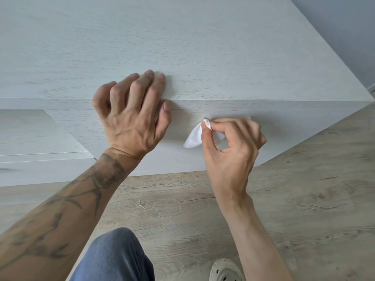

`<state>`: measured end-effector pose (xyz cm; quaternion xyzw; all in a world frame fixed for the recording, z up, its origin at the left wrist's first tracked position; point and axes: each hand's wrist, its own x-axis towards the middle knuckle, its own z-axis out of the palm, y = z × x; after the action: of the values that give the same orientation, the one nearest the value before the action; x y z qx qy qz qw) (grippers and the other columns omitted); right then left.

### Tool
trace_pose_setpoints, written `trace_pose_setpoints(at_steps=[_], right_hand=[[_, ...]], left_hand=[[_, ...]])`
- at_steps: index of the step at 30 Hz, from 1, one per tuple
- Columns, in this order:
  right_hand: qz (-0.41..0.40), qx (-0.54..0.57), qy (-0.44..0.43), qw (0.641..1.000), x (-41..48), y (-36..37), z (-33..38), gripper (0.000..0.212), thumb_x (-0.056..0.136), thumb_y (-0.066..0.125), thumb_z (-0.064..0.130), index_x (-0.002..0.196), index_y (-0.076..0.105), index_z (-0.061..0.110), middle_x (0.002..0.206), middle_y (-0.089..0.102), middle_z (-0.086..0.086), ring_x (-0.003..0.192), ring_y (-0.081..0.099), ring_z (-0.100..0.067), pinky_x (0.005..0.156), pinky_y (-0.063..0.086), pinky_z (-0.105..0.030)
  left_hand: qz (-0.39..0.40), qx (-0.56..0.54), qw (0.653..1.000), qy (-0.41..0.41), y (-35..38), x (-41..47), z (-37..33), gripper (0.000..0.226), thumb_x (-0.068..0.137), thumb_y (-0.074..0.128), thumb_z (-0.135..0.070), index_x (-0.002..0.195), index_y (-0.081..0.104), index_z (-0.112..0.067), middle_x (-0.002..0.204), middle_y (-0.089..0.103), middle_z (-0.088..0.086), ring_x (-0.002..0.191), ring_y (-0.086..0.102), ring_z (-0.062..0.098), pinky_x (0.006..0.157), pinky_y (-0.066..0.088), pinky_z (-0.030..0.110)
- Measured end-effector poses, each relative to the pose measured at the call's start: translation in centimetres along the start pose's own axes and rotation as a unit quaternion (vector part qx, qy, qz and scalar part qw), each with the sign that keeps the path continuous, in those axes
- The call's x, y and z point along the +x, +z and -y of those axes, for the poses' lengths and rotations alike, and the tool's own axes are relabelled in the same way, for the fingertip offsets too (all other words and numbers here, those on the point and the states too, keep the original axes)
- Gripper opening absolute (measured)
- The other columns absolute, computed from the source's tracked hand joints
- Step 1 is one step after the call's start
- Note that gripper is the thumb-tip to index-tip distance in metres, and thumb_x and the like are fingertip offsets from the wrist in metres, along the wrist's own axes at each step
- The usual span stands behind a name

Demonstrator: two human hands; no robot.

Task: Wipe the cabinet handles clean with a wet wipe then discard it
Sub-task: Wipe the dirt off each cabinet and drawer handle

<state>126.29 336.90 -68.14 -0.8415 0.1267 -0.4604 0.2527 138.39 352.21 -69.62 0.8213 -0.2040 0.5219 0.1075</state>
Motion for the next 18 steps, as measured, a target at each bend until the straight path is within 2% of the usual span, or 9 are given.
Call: trace_pose_setpoints(at_steps=[7,12,14,18], right_hand=[[-0.013,0.019,-0.012,1.000,-0.1,0.1,-0.4,0.016,0.088,0.083,0.013,0.077,0.072,0.011,0.086,0.074,0.009,0.094,0.062,-0.023,0.089,0.045,-0.044],[0.022,0.019,-0.026,0.999,0.9,1.0,-0.5,0.013,0.089,0.079,0.011,0.080,0.069,0.010,0.089,0.073,0.007,0.094,0.061,-0.025,0.089,0.044,-0.040],[0.013,0.023,-0.046,0.999,0.6,0.8,-0.9,0.014,0.089,0.079,0.006,0.080,0.069,0.008,0.089,0.073,0.003,0.090,0.061,-0.024,0.087,0.044,-0.039],[0.003,0.022,-0.055,0.998,-0.4,0.3,-1.3,0.009,0.092,0.080,0.009,0.086,0.073,0.010,0.093,0.074,0.005,0.092,0.064,-0.020,0.093,0.042,-0.034]], left_hand=[[-0.007,0.000,1.000,0.002,0.2,-0.1,0.1,0.045,0.108,0.039,-0.045,0.138,0.065,-0.022,0.130,0.069,-0.003,0.122,0.051,0.020,0.111,0.018,0.039],[-0.010,-0.003,1.000,0.003,0.3,-0.1,0.1,0.045,0.108,0.039,-0.045,0.138,0.065,-0.022,0.131,0.069,-0.004,0.122,0.051,0.020,0.111,0.019,0.039],[-0.009,-0.004,1.000,0.001,0.3,-0.1,0.2,0.045,0.108,0.039,-0.045,0.137,0.065,-0.022,0.131,0.069,-0.004,0.122,0.051,0.020,0.110,0.019,0.039],[-0.015,-0.002,1.000,0.006,0.4,-0.2,0.1,0.045,0.108,0.040,-0.045,0.137,0.065,-0.022,0.130,0.069,-0.003,0.121,0.052,0.020,0.110,0.020,0.040]])
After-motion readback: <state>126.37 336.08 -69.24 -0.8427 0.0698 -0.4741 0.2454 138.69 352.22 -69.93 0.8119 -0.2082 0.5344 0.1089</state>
